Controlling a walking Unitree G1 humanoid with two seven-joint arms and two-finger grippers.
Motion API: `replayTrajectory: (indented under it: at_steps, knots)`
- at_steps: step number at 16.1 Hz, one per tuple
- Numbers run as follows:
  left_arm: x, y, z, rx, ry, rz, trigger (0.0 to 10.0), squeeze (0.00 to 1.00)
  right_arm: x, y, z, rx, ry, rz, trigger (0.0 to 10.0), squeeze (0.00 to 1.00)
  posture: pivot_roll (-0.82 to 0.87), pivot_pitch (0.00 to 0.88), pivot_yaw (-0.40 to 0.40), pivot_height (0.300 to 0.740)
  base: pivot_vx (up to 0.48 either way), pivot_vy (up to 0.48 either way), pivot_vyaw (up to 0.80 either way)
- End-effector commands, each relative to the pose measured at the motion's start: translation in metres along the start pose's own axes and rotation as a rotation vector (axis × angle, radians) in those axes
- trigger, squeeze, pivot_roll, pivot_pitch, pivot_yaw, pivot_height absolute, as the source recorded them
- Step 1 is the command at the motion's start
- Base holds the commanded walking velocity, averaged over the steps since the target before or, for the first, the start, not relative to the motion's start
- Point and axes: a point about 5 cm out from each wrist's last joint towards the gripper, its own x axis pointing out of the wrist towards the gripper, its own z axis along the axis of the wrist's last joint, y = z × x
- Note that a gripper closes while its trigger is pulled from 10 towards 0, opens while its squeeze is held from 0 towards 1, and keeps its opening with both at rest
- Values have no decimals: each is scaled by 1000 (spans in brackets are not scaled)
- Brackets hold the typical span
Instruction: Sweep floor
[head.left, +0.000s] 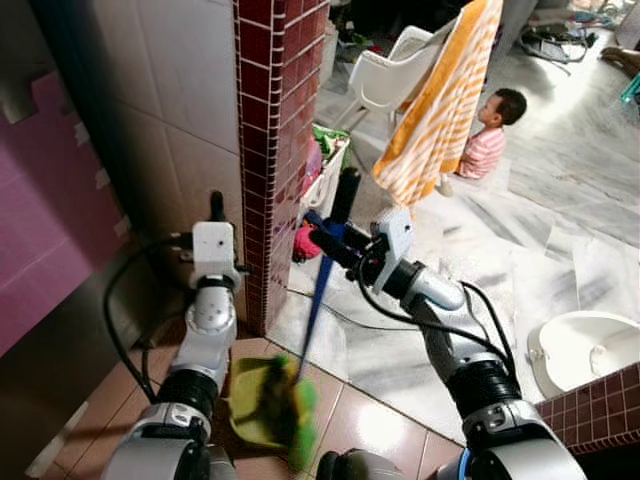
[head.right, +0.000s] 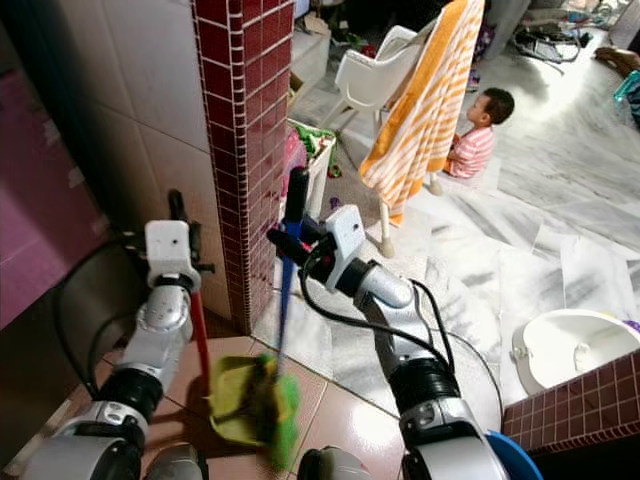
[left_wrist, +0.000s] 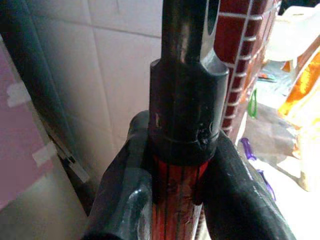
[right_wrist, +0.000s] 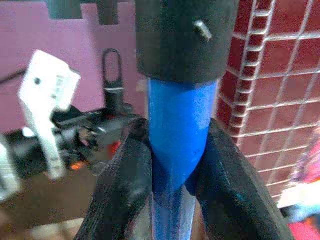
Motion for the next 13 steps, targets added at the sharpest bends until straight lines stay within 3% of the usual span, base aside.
replayTrajectory:
  at_steps: [1,5,6,7,8,9,11,13]
  knots:
    - [2,-6,1,-43,9,-24,10000,0,-4,1,13,46,-11,96,10000,0,-77,0,-124,740,0,0,0]
    - [2,-8,2,-42,2,-48,10000,0,-8,-3,38,73,-27,193,10000,0,-80,0,-123,740,0,0,0]
    - [3,-8,2,-35,-2,-53,10000,0,-6,-9,64,77,-87,194,10000,0,-80,0,-123,740,0,0,0]
    - [3,-9,2,-29,-2,-52,10000,0,-5,-14,76,70,-113,183,10000,0,-80,0,-123,740,0,0,0]
    - [3,-8,1,-34,1,-52,10000,0,-5,-21,95,26,-135,171,10000,0,-86,0,-119,740,0,0,0]
    - [3,-8,1,-36,3,-53,10000,0,-5,-22,98,15,-135,171,10000,0,-86,0,-119,740,0,0,0]
    - [4,-8,1,-33,3,-51,10000,0,-8,-32,106,-120,-104,137,10000,0,-86,0,-119,740,0,0,0]
    - [5,-8,5,-14,-22,-52,10000,0,-10,-42,109,-197,-102,61,10000,0,-86,0,-118,740,0,0,0]
